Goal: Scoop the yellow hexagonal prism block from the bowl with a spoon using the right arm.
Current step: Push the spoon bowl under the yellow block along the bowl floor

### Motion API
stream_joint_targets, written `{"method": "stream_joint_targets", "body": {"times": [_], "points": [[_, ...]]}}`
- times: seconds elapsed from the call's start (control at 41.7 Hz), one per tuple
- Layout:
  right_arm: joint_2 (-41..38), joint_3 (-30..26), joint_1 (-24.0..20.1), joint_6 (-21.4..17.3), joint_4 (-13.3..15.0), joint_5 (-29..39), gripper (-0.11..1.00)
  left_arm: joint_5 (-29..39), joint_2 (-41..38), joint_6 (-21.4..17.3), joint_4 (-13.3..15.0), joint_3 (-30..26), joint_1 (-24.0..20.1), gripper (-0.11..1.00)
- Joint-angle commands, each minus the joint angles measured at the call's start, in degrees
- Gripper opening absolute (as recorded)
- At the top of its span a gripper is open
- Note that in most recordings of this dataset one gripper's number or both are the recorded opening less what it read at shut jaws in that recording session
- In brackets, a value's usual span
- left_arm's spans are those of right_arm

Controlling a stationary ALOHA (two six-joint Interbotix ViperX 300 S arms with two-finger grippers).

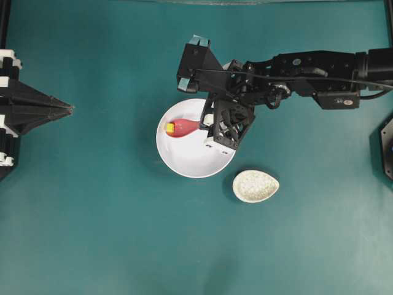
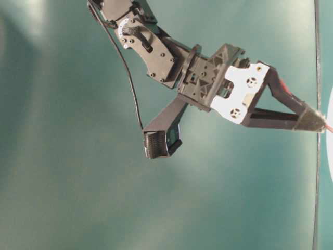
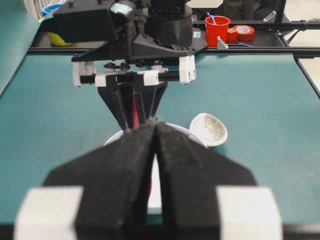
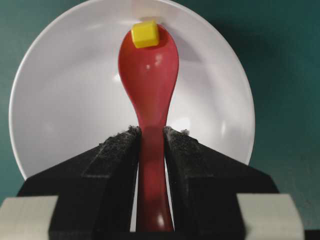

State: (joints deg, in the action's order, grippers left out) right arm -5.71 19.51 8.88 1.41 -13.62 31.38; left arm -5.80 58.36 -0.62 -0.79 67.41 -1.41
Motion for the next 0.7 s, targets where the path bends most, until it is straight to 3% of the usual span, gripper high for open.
{"method": "stream_joint_targets", "body": {"times": [0.0, 0.672], "points": [[0.9, -1.5, -0.1, 0.1, 0.1, -0.5, 0.24, -0.7, -0.3, 0.1, -0.2, -0.6, -0.2, 0.0], [1.1, -2.5, -0.1, 0.0, 0.2, 0.2, 0.24, -0.7, -0.3, 0.1, -0.2, -0.6, -0.1, 0.0]]}}
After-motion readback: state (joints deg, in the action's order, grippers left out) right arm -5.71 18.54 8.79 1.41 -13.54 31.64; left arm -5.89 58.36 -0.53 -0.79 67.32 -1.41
